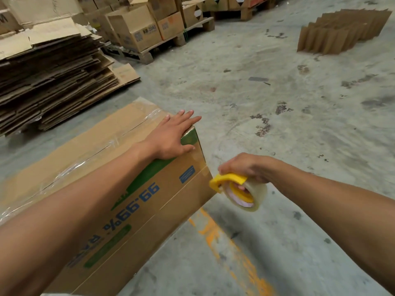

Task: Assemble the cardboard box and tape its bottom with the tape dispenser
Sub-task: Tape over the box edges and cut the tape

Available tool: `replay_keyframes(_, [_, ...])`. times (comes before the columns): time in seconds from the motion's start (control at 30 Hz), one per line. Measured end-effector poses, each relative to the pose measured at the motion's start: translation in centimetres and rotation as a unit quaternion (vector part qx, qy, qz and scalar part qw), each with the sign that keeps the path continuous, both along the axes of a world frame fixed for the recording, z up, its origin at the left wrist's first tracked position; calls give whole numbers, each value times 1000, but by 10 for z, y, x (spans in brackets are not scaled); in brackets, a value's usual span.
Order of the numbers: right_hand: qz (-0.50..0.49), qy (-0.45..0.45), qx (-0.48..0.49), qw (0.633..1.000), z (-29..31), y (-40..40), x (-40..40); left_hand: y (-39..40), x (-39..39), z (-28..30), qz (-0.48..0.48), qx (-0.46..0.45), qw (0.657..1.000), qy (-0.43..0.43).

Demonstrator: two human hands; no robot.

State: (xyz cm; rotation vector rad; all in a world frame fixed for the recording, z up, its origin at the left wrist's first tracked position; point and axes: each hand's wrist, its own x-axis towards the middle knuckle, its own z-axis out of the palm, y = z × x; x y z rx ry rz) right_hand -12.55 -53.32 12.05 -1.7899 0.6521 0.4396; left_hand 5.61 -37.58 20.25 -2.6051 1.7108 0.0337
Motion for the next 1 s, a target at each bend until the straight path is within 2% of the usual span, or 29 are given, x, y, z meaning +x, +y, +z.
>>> replay_keyframes(0.07, [62,72,-75,993,-31,2,-16,1,-2,1,8,6,1000,-2])
replay_keyframes(0.13, [65,115,-57,990,-51,-10,-38,-1,-5,0,23,4,1000,-19])
replay_keyframes(0.3, [-15,103,-9,995,-37,-59,-56,-5,-20,-11,70,-23,993,-95])
replay_keyframes(0.4, [-26,115,-5,993,-41,-56,-63,-4,-36,-19,79,-13,976,-205])
replay_keyframes(0.5, [-18,128,0,992,-42,-51,-64,-1,-46,-31,51,19,944,-326])
replay_keyframes(0.63, [-30,111,7,993,-31,-49,-68,11,-50,-42,-22,101,903,-418])
replay_keyframes(0.77, [-44,102,-1,994,-24,-53,-77,29,-61,-76,-27,172,893,-416])
replay_keyframes(0.87, [-42,103,-10,994,-21,-57,-84,38,-69,-101,-13,211,901,-379])
replay_keyframes(1.0, [-55,98,-26,993,-15,-59,-91,43,-75,-123,0,220,918,-331])
